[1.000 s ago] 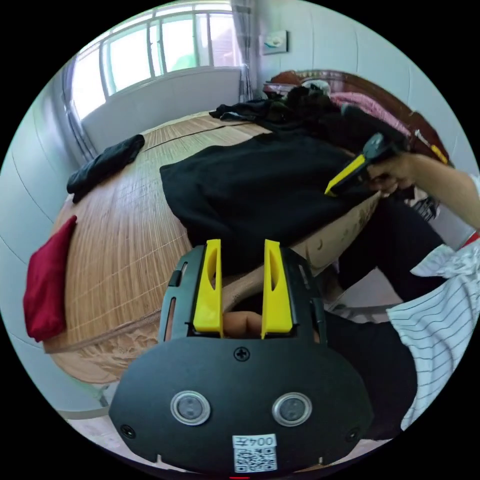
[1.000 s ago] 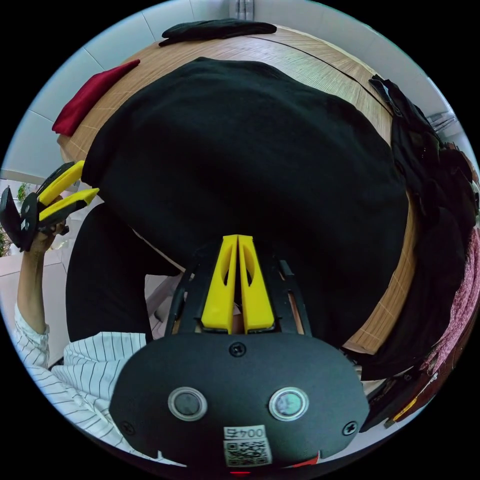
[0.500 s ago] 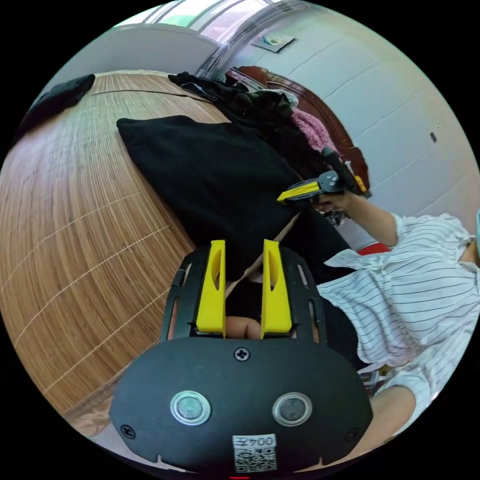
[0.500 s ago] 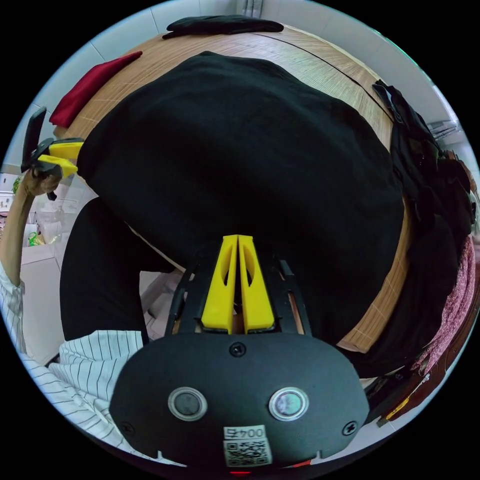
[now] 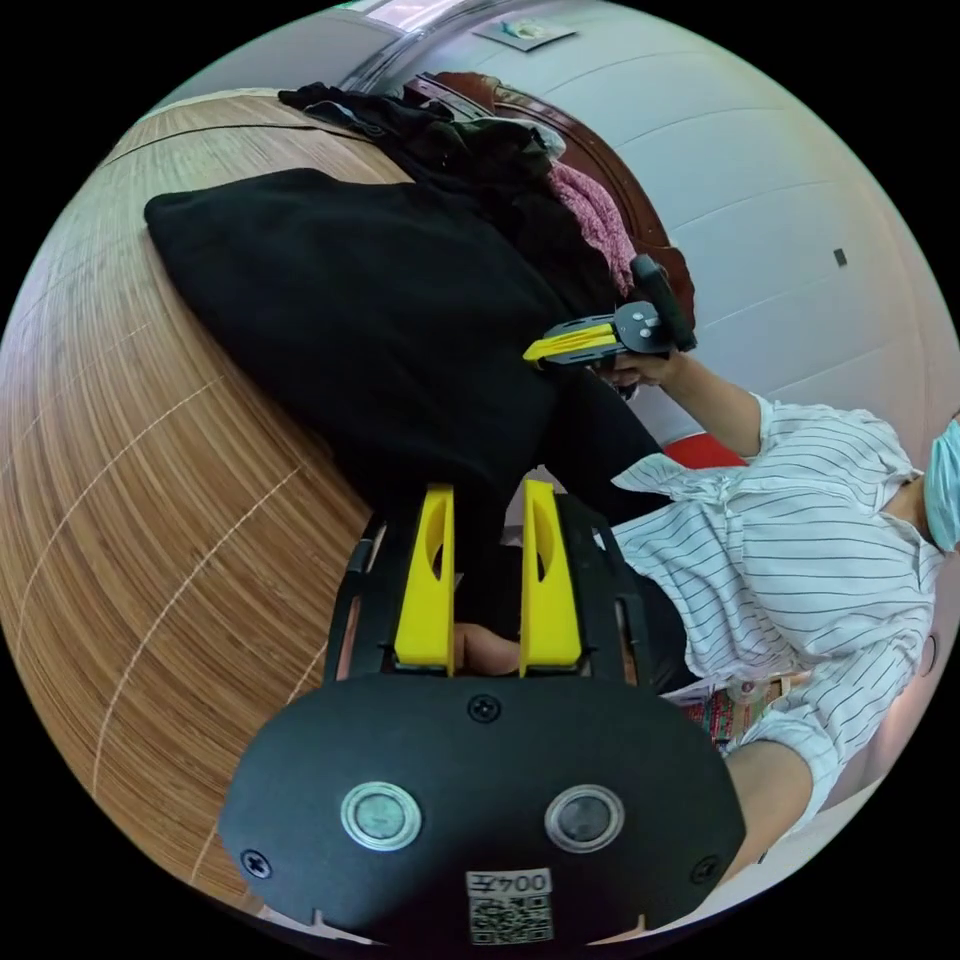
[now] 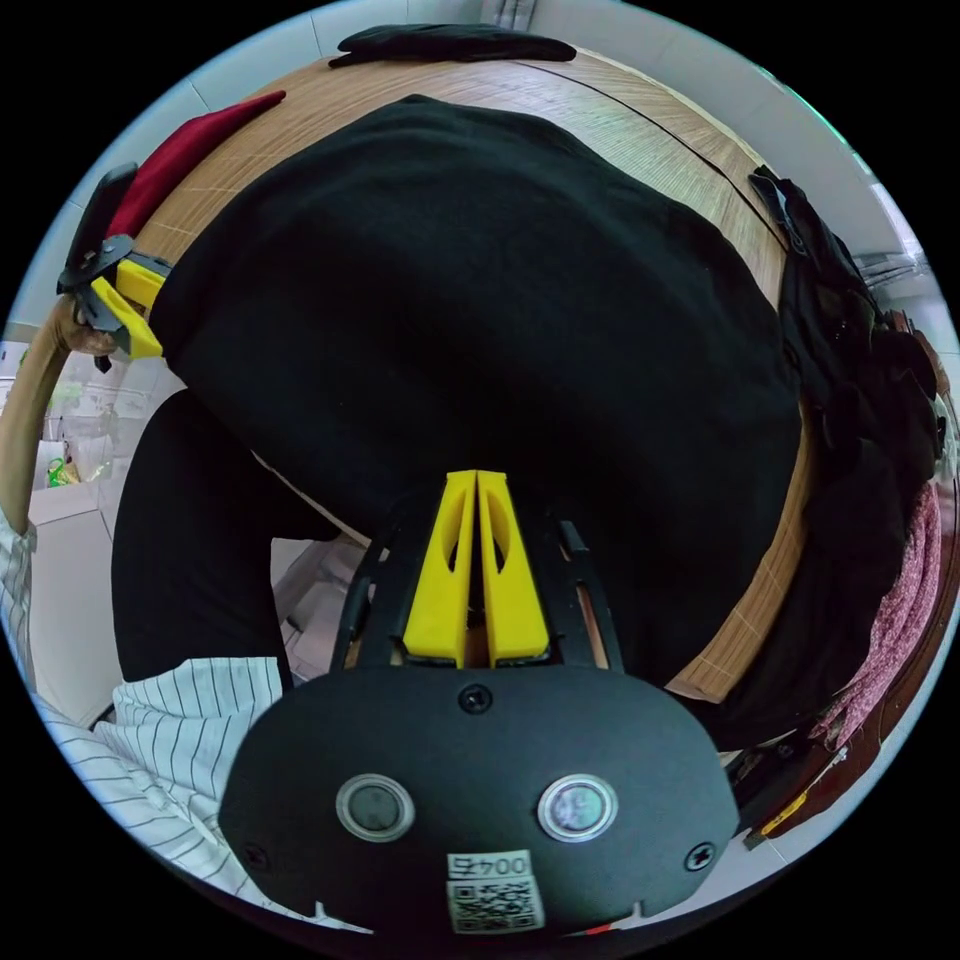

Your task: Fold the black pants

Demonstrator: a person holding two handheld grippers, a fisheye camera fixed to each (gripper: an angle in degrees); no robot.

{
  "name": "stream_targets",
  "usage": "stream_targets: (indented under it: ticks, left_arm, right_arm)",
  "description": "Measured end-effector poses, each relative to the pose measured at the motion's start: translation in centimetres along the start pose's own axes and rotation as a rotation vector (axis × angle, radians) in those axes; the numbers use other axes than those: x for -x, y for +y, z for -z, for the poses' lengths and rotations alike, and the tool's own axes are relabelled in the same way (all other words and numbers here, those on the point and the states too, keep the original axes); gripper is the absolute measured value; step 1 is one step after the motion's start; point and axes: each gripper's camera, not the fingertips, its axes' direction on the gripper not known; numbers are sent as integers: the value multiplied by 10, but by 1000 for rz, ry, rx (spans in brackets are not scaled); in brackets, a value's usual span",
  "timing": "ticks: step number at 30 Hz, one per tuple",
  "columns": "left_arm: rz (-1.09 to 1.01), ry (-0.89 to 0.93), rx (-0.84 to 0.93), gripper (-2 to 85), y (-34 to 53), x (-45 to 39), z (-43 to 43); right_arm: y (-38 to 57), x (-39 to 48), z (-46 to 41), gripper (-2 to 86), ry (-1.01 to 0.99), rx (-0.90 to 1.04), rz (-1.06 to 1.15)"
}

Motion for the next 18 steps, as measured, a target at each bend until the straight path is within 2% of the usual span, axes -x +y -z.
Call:
stream_targets:
  ticks: [3,6,18]
  left_arm:
    - [-58,-41,114,58,6,2,0]
    - [0,25,105,43,26,26,23]
    - [106,-183,187,9,94,50,35]
  right_arm:
    - [1,-3,9,-7,-7,4,0]
    - [1,-7,19,-7,-23,11,-7]
    - [15,-20,65,-7,-36,-4,-14]
